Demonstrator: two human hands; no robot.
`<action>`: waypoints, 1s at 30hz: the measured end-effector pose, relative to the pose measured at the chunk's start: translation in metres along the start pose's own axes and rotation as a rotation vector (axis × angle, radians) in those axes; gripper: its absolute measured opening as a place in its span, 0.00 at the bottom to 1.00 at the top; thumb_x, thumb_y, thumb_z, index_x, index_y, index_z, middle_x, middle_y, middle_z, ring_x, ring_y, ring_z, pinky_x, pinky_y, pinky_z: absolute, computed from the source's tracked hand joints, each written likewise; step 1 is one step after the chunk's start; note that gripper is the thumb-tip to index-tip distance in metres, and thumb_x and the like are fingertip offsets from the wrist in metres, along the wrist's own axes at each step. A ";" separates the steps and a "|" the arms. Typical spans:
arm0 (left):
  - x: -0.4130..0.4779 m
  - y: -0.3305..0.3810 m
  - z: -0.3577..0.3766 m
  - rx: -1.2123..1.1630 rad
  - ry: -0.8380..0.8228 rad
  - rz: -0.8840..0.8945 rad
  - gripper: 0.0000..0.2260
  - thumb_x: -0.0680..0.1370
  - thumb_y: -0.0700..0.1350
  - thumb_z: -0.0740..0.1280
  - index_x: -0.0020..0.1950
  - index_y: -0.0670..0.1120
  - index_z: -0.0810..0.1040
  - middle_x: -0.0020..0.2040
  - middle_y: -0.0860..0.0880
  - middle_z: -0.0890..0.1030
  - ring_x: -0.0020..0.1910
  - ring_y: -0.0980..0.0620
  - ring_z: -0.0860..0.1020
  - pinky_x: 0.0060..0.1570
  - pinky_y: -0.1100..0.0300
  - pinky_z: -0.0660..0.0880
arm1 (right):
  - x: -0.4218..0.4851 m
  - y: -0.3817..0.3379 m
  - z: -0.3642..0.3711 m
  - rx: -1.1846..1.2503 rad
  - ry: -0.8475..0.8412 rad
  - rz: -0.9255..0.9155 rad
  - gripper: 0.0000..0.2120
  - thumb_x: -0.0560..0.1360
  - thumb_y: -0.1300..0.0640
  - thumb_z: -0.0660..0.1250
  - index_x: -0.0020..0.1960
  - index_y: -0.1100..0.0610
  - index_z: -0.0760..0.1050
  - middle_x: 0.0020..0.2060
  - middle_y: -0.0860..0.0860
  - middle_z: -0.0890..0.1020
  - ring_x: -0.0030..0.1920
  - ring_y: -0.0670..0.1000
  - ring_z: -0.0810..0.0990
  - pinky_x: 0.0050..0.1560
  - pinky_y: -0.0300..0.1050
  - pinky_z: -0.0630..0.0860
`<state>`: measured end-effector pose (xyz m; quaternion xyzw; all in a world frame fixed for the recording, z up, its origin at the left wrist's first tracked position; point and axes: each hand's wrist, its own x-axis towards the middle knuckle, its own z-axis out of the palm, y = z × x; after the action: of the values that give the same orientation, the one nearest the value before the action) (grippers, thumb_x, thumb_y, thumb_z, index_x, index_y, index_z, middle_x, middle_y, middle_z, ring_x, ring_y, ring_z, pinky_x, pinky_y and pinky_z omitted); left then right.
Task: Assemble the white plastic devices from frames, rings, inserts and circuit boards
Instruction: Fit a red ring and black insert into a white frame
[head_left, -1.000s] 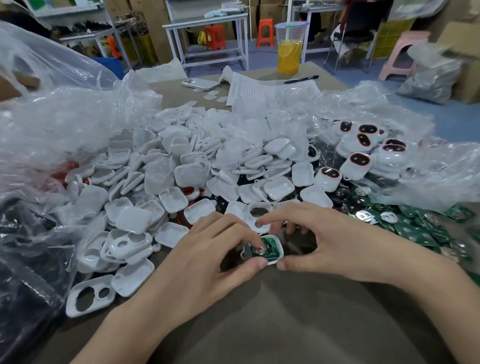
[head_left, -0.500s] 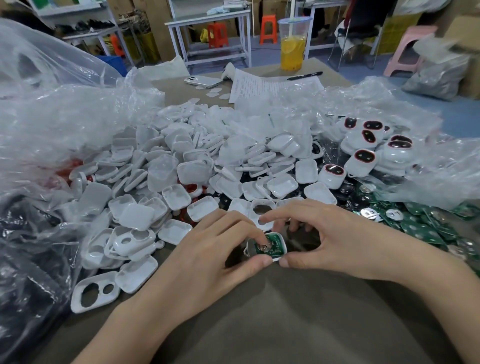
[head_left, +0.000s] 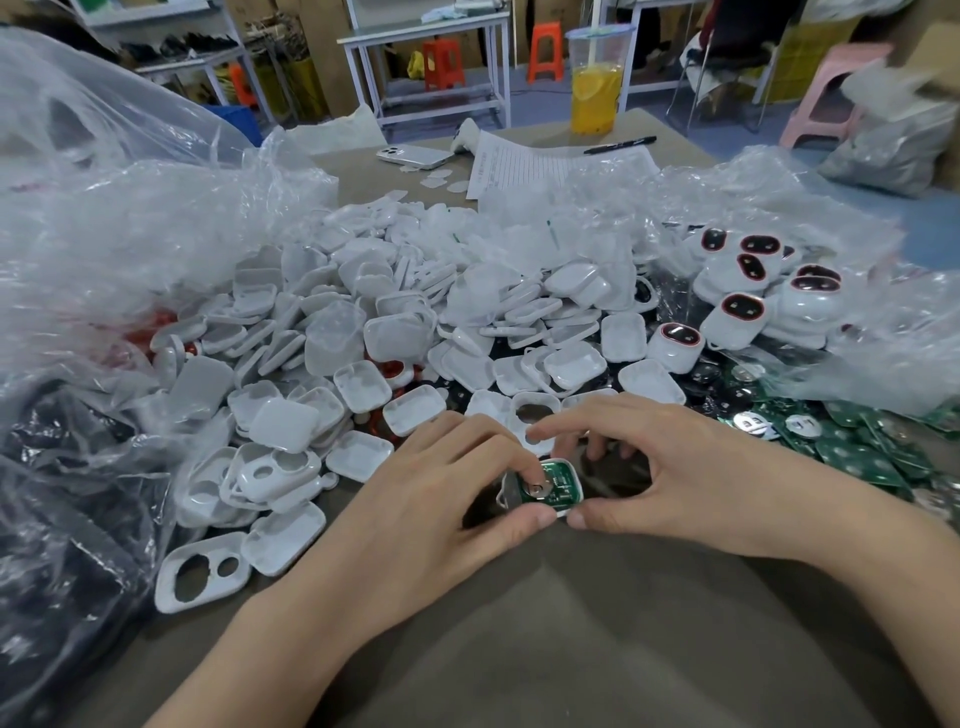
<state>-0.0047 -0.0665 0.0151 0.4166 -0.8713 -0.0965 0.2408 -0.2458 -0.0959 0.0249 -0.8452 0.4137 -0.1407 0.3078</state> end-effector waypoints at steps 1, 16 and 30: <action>0.000 0.000 0.000 -0.002 -0.001 -0.005 0.10 0.79 0.58 0.67 0.54 0.54 0.79 0.52 0.61 0.77 0.54 0.58 0.75 0.54 0.63 0.71 | 0.000 0.000 0.000 -0.006 0.000 -0.001 0.27 0.72 0.40 0.73 0.67 0.27 0.65 0.57 0.29 0.72 0.60 0.37 0.71 0.55 0.26 0.66; 0.001 0.000 -0.001 0.036 -0.028 -0.015 0.11 0.79 0.60 0.67 0.53 0.55 0.79 0.50 0.60 0.75 0.51 0.58 0.73 0.54 0.67 0.68 | 0.001 -0.002 0.000 0.010 0.008 -0.049 0.09 0.71 0.40 0.72 0.50 0.35 0.77 0.55 0.35 0.75 0.60 0.38 0.73 0.54 0.37 0.69; -0.001 -0.005 -0.011 0.062 0.170 -0.078 0.09 0.83 0.51 0.61 0.53 0.51 0.80 0.47 0.58 0.78 0.50 0.55 0.76 0.52 0.56 0.72 | 0.001 0.001 0.001 0.029 -0.005 -0.035 0.08 0.71 0.39 0.72 0.49 0.37 0.79 0.57 0.37 0.75 0.59 0.39 0.75 0.53 0.34 0.71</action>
<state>0.0045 -0.0685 0.0221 0.4640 -0.8335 -0.0429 0.2968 -0.2452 -0.0969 0.0232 -0.8481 0.3960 -0.1498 0.3185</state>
